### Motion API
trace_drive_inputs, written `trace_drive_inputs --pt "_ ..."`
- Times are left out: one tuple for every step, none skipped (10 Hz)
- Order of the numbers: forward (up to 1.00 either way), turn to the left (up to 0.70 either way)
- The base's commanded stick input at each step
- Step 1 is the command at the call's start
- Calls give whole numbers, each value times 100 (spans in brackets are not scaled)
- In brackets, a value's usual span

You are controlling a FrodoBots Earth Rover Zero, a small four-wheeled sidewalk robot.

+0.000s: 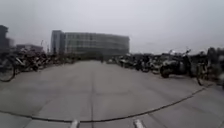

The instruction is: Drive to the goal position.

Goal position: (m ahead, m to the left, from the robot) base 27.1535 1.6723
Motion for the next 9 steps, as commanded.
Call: trace_drive_inputs --pt "100 1" --pt "100 1" --pt "100 1" --pt "100 1" --pt "100 1" --pt "100 1" --pt "100 1" --pt "100 1" --pt "100 1"
